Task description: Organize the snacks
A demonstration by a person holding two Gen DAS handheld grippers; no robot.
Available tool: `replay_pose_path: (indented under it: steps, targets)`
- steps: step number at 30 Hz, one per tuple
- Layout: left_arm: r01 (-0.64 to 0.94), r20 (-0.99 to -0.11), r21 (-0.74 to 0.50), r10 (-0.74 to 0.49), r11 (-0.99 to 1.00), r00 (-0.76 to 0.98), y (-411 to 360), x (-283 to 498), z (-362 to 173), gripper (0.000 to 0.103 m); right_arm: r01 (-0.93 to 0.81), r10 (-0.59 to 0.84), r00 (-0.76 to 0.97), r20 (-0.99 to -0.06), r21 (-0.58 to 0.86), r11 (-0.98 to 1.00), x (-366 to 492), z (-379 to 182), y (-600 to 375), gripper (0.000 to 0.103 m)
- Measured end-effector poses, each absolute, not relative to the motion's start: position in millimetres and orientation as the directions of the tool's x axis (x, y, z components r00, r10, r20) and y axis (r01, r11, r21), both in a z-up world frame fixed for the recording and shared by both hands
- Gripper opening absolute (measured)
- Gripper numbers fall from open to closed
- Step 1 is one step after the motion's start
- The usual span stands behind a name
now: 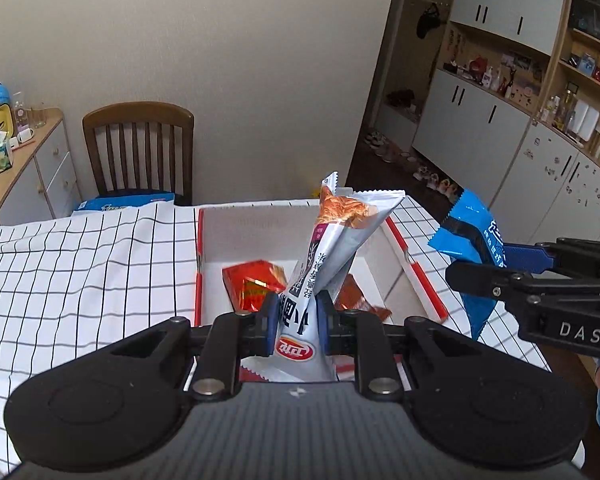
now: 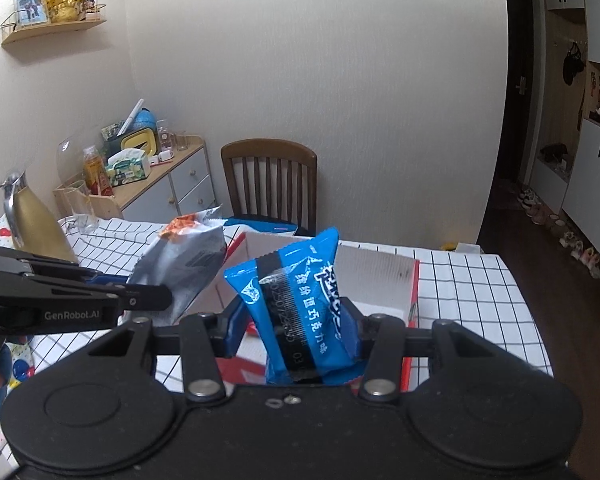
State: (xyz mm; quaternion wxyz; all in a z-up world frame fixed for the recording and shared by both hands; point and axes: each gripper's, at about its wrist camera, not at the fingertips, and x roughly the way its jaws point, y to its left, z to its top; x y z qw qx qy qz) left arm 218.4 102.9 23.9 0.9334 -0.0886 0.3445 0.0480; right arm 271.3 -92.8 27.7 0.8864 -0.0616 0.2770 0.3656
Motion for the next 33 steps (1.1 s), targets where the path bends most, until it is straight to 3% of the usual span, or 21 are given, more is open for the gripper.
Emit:
replay_pose_path:
  steps: [12, 33]
  targets:
    - [-0.165, -0.695, -0.091, 0.056, 0.982, 0.717, 111.2, 275.4, 7.9, 0.019, -0.666, 0.594, 0.574, -0.563, 0.101, 0.739, 320.5, 12.6, -66.3, 0.046]
    - [-0.249, -0.816, 0.019, 0.158, 0.968, 0.556, 129.5, 342.0, -55.5, 0.019, -0.623, 0.458, 0.548, -0.700, 0.023, 0.782, 398.0, -57.2, -28.5, 0.046]
